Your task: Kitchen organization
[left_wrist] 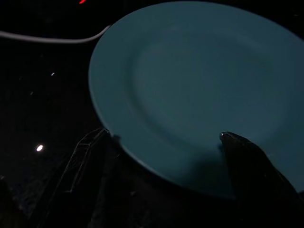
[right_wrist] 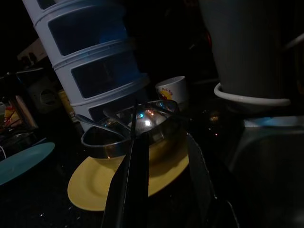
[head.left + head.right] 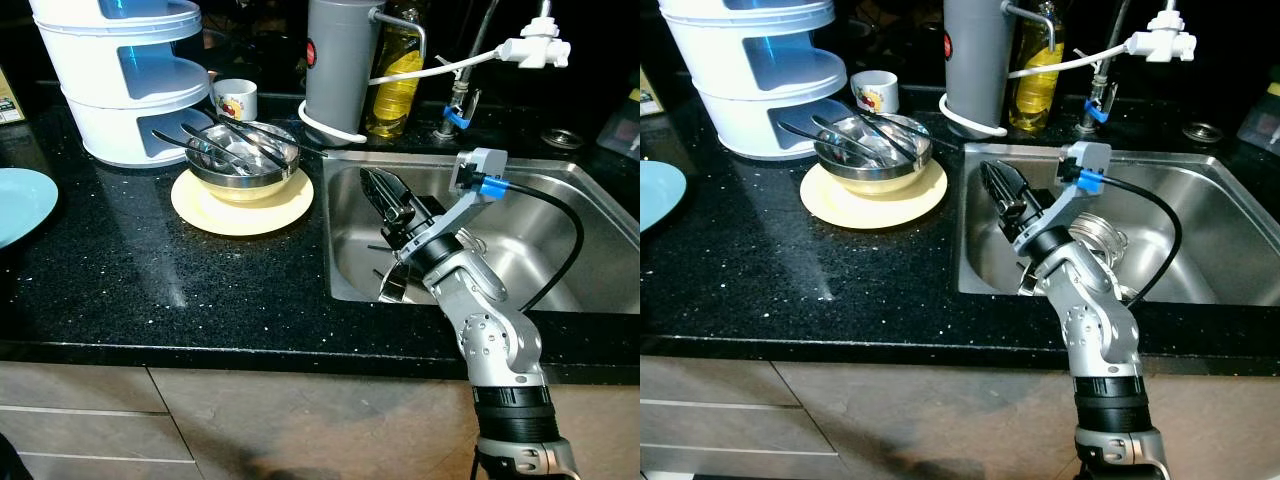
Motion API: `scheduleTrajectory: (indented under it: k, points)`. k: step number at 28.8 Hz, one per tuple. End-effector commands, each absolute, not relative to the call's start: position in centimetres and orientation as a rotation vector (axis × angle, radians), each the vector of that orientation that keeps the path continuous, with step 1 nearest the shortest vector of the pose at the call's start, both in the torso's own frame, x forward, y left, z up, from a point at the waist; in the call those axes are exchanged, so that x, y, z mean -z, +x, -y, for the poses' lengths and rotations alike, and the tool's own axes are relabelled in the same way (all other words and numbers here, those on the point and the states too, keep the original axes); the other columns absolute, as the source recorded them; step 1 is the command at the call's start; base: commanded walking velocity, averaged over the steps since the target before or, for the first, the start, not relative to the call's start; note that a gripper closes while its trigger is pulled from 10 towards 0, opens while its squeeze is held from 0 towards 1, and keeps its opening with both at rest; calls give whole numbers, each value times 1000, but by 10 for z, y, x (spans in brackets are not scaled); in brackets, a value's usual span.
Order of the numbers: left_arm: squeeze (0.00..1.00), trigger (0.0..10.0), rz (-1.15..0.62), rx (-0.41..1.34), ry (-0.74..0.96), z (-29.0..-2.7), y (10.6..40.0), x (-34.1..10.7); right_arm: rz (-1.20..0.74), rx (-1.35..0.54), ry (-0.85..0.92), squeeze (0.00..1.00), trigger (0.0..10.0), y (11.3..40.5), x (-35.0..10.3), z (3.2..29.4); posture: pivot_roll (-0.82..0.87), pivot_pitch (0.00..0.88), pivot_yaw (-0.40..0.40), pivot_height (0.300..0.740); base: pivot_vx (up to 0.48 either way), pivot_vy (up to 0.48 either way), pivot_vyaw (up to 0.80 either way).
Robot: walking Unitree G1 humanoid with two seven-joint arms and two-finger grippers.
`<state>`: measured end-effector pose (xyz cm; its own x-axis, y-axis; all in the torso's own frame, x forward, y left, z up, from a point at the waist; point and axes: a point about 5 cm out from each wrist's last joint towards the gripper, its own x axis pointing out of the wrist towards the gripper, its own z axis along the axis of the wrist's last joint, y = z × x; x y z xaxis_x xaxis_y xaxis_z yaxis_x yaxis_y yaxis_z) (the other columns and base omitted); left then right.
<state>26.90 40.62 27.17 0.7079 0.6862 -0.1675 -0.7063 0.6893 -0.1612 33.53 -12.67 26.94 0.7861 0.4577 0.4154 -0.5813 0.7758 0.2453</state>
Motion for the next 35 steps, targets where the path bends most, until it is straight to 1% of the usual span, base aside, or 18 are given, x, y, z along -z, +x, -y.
scheduleTrajectory:
  k: [1,4,9,10,14,15,20,22,27,30,35]
  points:
    - [0,10000,-73,-804,-244,-412,265,-276,335,-587,393,0,10000,332,-267,125,29,172,-48,740,0,0,0]
    - [0,10000,-60,-786,-292,-412,267,-275,318,-618,387,0,10000,328,-264,120,27,175,-46,740,0,0,0]
    - [0,10000,-62,-829,-270,-416,263,-276,305,-638,384,0,10000,326,-262,118,25,177,-43,740,0,0,0]
    - [0,10000,-61,-845,-302,-420,262,-273,301,-641,384,0,10000,325,-262,118,26,176,-43,740,0,0,0]
    - [0,10000,-66,-862,-339,-424,261,-269,294,-645,381,0,10000,325,-260,117,25,175,-43,740,0,0,0]
    - [0,10000,-64,-870,-387,-424,261,-266,290,-647,379,0,10000,325,-260,117,20,175,-40,740,0,0,0]
    - [0,10000,-48,-876,-405,-424,262,-267,283,-644,375,0,10000,325,-259,118,20,180,-41,740,0,0,0]
    - [0,10000,-51,-887,-435,-429,265,-262,282,-641,372,0,10000,325,-259,119,21,180,-45,740,0,0,0]
    - [0,10000,-59,-882,-449,-430,270,-257,285,-636,364,0,10000,326,-259,118,21,181,-44,740,0,0,0]
    - [0,10000,-69,-843,-528,-424,283,-250,287,-634,355,0,10000,326,-258,117,15,182,-35,740,0,0,0]
    - [0,10000,-65,-822,-556,-417,292,-247,295,-631,338,0,10000,325,-259,118,7,179,-33,740,0,0,0]
